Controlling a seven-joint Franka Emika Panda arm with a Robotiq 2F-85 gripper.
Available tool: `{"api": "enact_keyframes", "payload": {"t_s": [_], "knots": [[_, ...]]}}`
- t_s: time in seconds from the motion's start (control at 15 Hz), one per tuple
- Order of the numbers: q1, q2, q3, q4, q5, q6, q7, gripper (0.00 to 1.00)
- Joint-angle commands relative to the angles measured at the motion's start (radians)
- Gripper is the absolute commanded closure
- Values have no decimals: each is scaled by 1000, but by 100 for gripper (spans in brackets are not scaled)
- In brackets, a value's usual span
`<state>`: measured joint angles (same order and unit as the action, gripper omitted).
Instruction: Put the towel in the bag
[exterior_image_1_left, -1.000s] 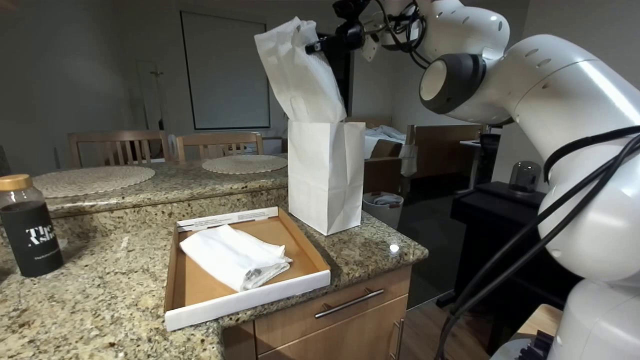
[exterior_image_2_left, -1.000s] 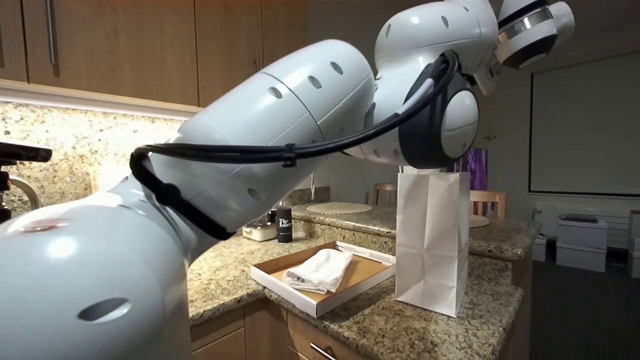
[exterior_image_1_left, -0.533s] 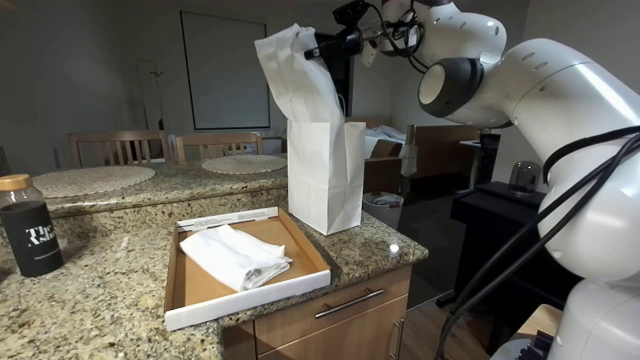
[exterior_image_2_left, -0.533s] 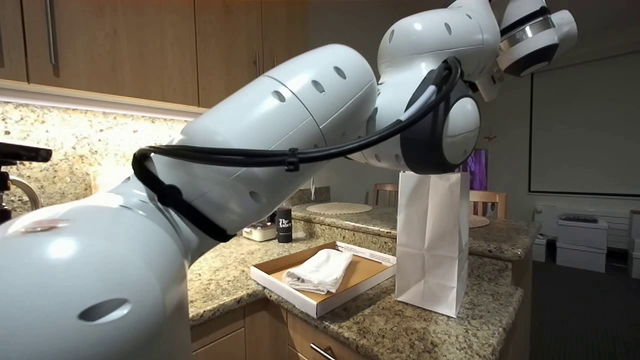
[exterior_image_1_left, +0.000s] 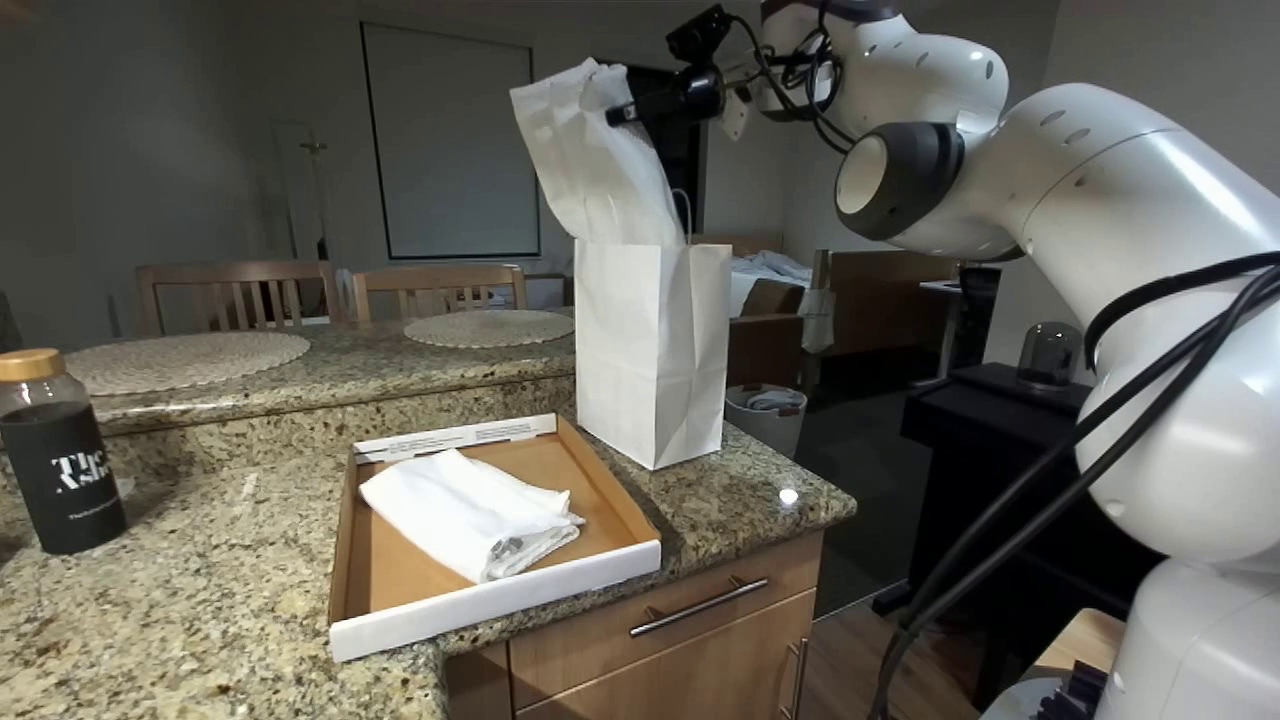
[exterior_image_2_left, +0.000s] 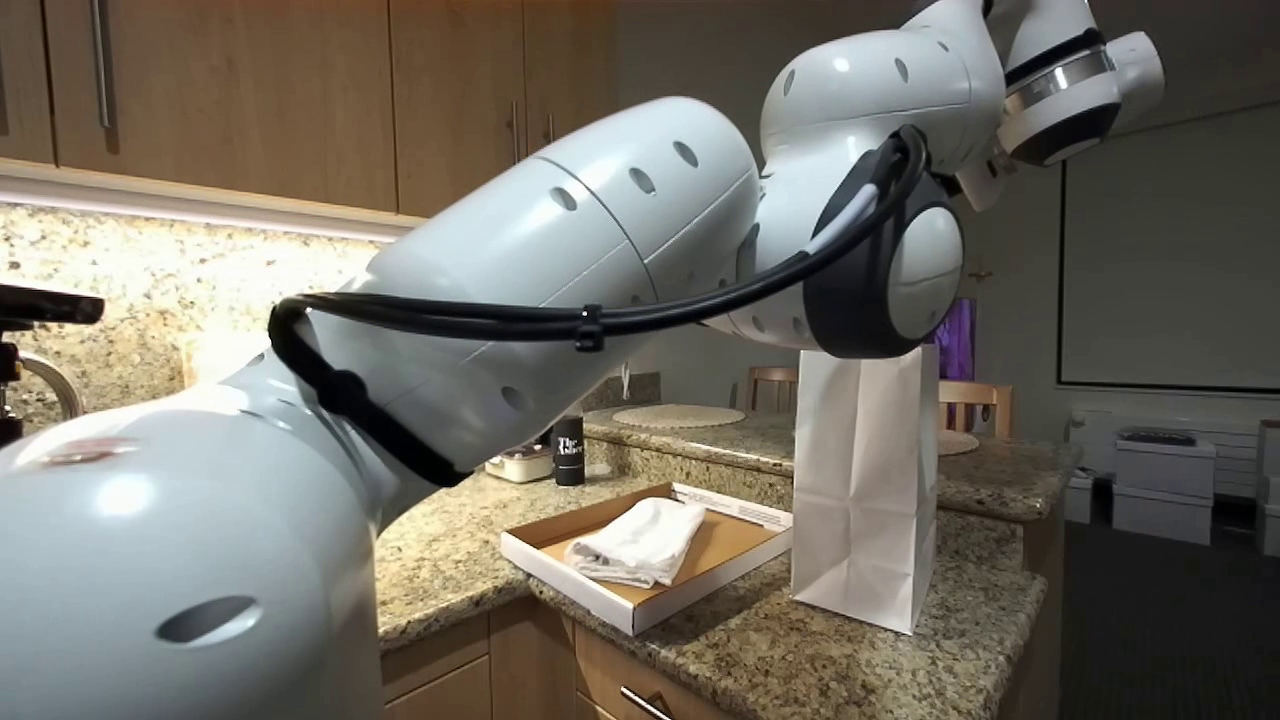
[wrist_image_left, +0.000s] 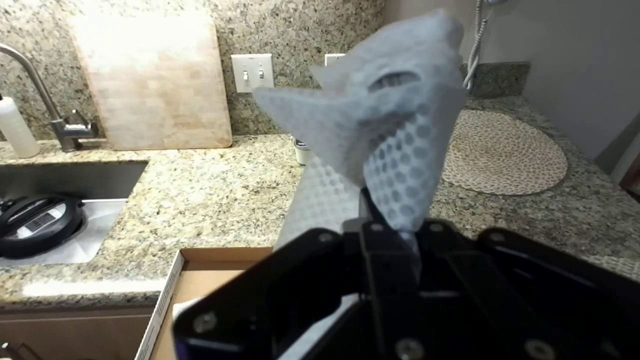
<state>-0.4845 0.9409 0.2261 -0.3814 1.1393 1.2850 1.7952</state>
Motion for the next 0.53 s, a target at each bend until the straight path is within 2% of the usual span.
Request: {"api": "enact_keyframes", "payload": {"t_s": [0.0, 0.2, 0.27, 0.47], "knots": [[-2, -8, 11, -16, 31, 67, 95, 94], [0, -7, 8, -11, 22, 91, 131, 94], [2, 3, -1, 4, 2, 60, 74, 91], [2, 3, -1, 4, 2, 62, 83, 91]]}}
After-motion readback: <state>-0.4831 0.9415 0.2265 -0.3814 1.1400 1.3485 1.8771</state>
